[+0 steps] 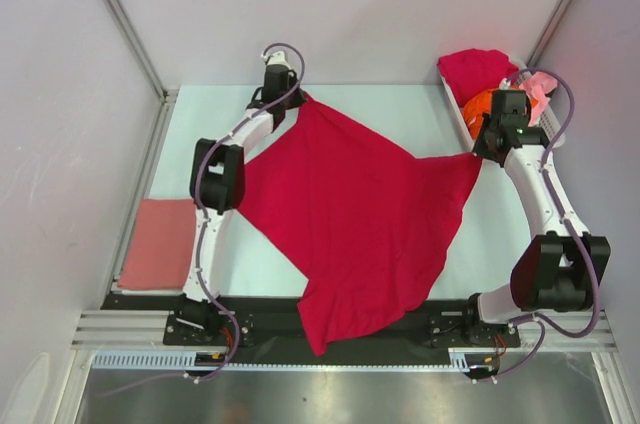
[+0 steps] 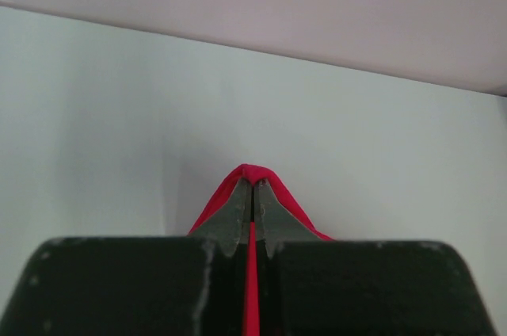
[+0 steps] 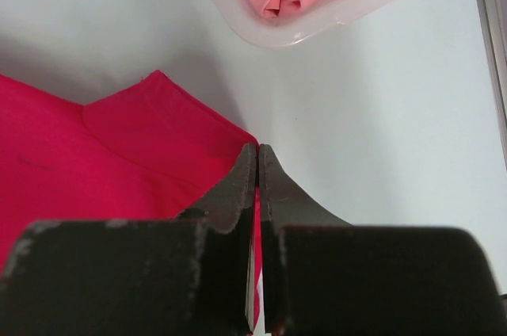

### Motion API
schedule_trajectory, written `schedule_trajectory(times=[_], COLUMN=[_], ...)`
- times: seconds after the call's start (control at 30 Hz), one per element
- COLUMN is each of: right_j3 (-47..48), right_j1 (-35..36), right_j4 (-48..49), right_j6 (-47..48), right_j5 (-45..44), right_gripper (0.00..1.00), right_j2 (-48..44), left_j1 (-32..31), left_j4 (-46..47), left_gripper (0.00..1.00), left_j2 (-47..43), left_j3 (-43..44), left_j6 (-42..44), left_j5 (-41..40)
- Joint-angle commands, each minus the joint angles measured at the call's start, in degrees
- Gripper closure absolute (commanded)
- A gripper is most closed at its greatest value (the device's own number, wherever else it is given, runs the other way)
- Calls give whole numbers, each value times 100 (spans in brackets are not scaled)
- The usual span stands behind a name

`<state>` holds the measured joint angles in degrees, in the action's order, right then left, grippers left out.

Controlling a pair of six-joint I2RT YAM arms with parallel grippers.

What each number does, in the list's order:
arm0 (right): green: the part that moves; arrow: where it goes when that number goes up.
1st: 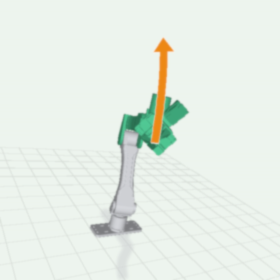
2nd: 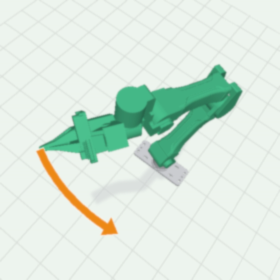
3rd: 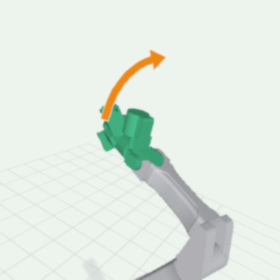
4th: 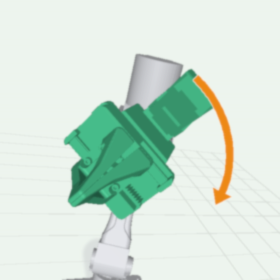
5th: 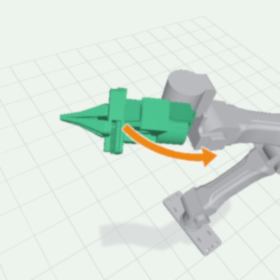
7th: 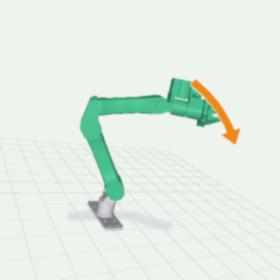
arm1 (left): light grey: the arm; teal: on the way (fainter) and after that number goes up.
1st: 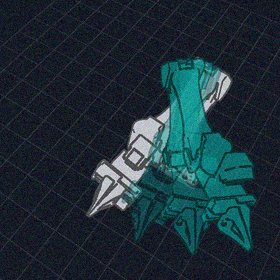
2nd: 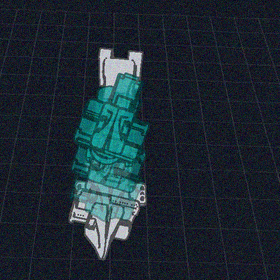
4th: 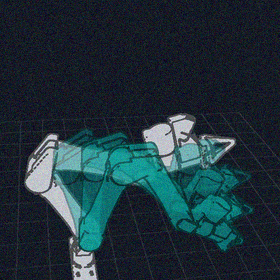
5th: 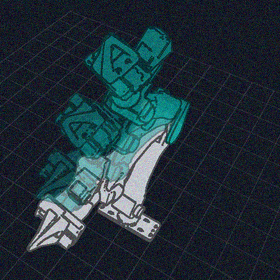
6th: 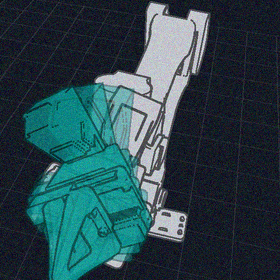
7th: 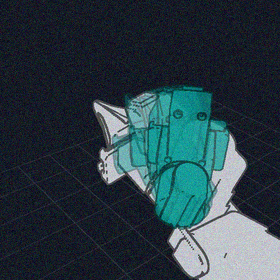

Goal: Fold and stack the t-shirts
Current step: Flatten the tshirt out

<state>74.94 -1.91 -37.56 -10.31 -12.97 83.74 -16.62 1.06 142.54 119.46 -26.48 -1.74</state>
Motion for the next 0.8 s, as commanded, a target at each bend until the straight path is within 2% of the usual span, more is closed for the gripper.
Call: schedule_trajectory(times=[0.0,0.27,0.43,0.47,0.57,0.77], right_j3=[381,1373,2190,2288,2587,2614], right_j1=[-151,-231,-231,-222,-12,174], right_j4=[38,442,487,469,434,627], right_j6=[-6,-226,-182,-139,71,73], right_j5=[163,901,1244,1532,1613,1841], right_gripper=[100,100,100,100,100,100], right_j2=[-516,-807,-1193,-1411,-1921,-3064], left_j1=[89,36,27,27,27,27], left_j4=[36,-633,-818,-896,-1002,-1020], left_gripper=[100,100,100,100,100,100], left_j2=[-1016,-3046,-4853,-5146,-6166,-8106], left_j3=[-63,-238,-1054,-1239,-1451,-2128], left_j6=[-226,467,881,986,1171,1408], left_j5=[481,587,438,403,385,192])
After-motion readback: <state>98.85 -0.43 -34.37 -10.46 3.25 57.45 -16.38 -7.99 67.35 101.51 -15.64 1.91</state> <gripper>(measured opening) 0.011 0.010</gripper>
